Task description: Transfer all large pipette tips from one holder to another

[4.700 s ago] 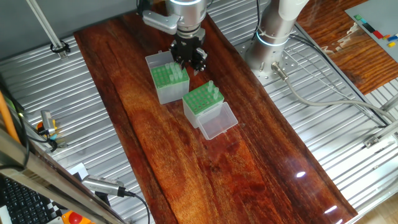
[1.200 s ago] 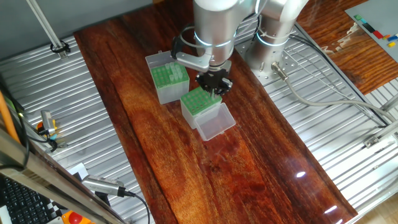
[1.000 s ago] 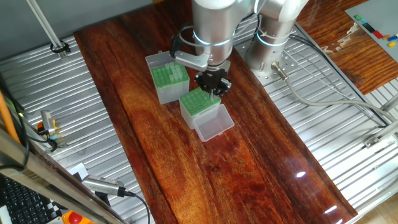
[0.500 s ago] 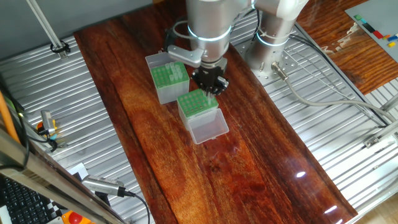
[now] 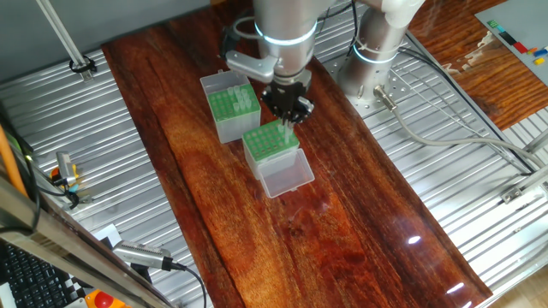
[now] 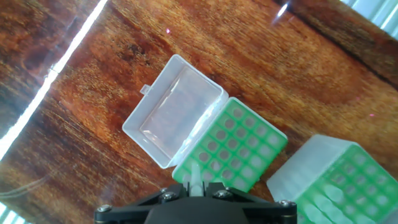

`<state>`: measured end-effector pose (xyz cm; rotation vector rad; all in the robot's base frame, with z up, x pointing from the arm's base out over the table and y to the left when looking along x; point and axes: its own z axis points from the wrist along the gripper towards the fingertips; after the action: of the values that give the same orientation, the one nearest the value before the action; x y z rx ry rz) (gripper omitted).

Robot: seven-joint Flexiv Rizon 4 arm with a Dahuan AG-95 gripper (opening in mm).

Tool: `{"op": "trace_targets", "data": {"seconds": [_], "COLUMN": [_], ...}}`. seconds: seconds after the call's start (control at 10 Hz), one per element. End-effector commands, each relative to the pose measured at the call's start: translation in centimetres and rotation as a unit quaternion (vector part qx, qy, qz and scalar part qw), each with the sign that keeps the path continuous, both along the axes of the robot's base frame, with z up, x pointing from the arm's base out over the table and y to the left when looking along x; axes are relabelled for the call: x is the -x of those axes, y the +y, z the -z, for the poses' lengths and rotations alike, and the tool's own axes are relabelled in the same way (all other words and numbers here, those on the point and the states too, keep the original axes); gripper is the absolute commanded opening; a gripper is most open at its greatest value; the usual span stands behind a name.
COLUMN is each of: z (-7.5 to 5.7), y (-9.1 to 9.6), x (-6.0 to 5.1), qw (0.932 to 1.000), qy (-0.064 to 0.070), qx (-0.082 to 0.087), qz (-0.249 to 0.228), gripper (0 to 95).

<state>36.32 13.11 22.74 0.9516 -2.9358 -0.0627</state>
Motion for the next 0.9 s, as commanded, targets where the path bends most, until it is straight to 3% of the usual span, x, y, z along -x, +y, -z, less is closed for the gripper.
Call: {"op": "trace_targets", "data": {"seconds": [0.1,0.9], "z": [-1.0,-5.2], "y": [0.0,0.3], "x": [-0.4,-1.1], "qw": [1.0000,0.9998], "qy": [0.004,0.018], "qx": [0.002,0.007], "qz": [0.000,0.000], "gripper": [0.0,0.0]}}
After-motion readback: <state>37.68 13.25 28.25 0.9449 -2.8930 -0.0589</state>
